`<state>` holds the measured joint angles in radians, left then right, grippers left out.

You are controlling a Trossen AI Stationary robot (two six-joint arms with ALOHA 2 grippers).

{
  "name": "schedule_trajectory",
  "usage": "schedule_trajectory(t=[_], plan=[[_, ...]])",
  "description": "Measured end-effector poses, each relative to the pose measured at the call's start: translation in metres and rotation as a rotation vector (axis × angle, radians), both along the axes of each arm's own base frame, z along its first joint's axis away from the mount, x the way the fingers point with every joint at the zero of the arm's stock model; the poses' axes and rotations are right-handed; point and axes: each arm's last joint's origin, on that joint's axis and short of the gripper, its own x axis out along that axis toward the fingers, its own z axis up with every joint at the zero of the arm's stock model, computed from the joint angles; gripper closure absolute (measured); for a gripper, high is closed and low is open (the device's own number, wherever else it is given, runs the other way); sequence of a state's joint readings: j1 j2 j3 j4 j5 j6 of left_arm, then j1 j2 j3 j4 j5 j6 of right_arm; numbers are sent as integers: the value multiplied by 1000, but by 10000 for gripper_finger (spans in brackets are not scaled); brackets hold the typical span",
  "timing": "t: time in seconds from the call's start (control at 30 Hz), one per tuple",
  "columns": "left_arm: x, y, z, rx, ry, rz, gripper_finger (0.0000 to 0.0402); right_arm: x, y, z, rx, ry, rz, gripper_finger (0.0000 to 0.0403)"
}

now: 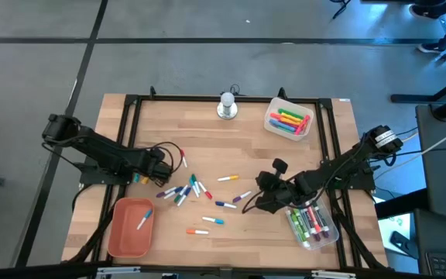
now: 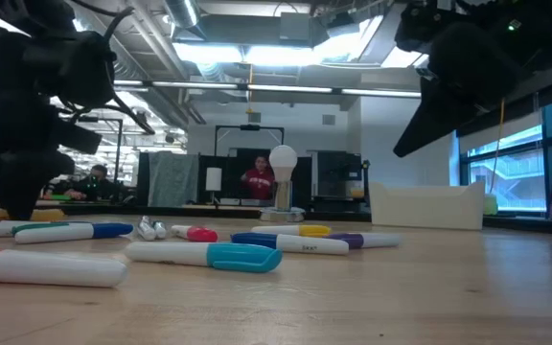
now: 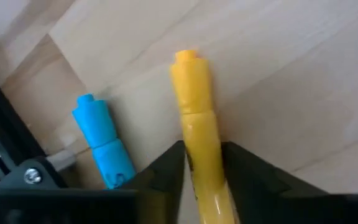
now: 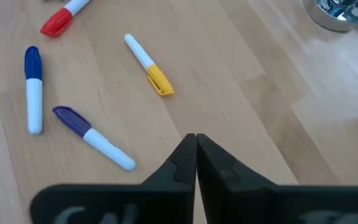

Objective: Pick & Place Markers
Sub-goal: Put the large yellow highlighter pen into the white bin

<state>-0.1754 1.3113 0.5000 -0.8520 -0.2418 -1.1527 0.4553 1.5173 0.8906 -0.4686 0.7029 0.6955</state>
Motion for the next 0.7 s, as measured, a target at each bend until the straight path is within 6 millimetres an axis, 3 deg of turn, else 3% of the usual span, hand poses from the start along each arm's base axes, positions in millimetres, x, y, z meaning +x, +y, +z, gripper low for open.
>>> schedule_trajectory(t=[0.13,0.37,0.53,0.7], plan=[[13,-2,5,54,-99,-48,349,0,0,1,8,-36,-44,383],[48,-14,22,160,-419,-219,349,3,-6,-2,-83,-222,-202,384],[61,-21,37,290,-614,-276,343,13,-18,-18,172,-258,-118,399],[85,-27,54,299,-863,-381,344,29,-22,-13,294,-523,49,391]])
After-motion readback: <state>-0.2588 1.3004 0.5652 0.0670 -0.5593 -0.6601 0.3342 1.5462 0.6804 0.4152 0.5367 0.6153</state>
